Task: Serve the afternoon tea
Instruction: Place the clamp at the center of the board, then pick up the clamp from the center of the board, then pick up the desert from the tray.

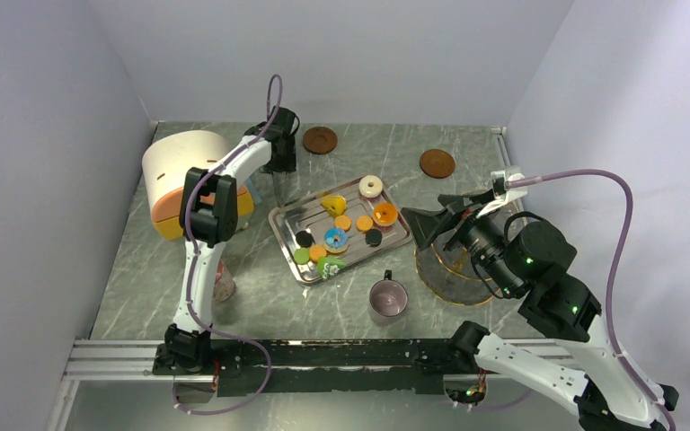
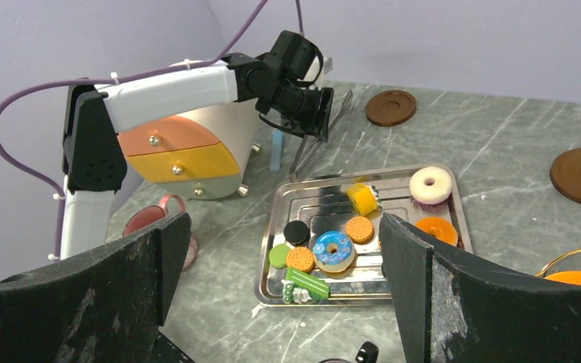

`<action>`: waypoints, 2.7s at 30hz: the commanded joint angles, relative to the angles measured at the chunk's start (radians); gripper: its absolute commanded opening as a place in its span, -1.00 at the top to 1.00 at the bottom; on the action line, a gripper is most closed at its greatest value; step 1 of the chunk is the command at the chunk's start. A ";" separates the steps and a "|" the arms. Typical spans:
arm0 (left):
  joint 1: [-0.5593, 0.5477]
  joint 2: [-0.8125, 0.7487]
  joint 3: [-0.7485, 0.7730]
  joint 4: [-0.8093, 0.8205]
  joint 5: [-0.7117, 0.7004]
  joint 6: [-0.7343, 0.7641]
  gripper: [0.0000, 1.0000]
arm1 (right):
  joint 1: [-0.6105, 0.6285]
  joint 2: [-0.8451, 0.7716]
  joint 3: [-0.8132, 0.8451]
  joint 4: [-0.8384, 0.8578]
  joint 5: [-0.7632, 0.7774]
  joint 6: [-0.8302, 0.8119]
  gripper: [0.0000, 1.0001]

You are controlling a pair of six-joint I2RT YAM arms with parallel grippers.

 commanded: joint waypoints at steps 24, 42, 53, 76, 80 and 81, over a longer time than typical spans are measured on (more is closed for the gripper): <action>-0.005 0.022 -0.032 0.036 -0.018 0.018 -0.26 | 0.000 -0.013 -0.006 0.010 0.019 -0.032 -1.00; -0.036 -0.054 0.065 -0.043 -0.030 0.102 0.06 | 0.000 -0.019 0.001 0.007 0.034 -0.030 -1.00; -0.037 -0.235 0.031 -0.117 0.156 0.148 0.07 | 0.000 -0.015 0.008 0.004 0.007 -0.006 -1.00; -0.259 -0.723 -0.354 -0.187 0.278 0.187 0.03 | 0.000 -0.052 0.005 -0.036 0.028 0.023 -0.99; -0.321 -0.723 -0.377 -0.170 0.231 0.171 0.03 | 0.000 -0.048 0.009 -0.036 0.023 0.027 -0.99; -0.328 -0.716 -0.382 -0.162 0.215 0.168 0.04 | 0.000 -0.047 0.011 -0.037 0.023 0.028 -0.99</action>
